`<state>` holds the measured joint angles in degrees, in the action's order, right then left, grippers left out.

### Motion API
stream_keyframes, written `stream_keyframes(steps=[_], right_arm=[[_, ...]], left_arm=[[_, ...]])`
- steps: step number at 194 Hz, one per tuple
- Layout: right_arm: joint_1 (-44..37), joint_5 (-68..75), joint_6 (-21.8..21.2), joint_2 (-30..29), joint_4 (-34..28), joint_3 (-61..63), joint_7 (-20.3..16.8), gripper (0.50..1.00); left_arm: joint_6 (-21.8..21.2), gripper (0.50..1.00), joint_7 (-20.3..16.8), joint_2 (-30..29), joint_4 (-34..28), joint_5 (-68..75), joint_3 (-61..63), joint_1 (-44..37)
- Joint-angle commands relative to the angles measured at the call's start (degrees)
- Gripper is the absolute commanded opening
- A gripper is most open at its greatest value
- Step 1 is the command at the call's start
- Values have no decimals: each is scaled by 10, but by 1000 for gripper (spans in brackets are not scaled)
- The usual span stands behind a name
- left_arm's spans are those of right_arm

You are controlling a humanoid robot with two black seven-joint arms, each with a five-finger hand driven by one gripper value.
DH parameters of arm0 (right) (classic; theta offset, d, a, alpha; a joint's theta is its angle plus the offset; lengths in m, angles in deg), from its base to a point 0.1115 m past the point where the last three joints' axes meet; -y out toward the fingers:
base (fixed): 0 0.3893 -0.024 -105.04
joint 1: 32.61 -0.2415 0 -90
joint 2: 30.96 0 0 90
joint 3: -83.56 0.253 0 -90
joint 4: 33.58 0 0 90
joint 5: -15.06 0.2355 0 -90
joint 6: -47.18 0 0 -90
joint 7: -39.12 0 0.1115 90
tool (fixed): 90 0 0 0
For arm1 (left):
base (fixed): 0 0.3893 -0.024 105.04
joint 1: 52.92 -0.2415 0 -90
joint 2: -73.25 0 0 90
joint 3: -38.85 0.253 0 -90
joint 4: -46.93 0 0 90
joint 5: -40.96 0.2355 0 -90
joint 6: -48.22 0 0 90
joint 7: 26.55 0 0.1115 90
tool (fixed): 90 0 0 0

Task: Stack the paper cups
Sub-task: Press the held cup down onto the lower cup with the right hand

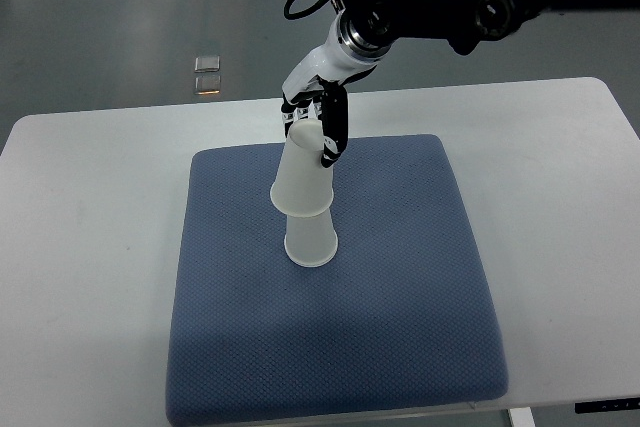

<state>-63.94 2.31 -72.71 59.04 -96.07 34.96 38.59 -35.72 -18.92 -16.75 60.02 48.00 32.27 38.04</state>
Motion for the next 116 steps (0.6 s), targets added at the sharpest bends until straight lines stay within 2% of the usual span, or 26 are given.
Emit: stream_keyframes(steps=[1,116], right_arm=[[4,-1,2,0,0,-1,0,705],[17,-2,2,0,-1,-4,0,750]], left_arm=[[0,1000,-1,0,0,0,0,0],[0,1000,0,0,-1,0,0,0]])
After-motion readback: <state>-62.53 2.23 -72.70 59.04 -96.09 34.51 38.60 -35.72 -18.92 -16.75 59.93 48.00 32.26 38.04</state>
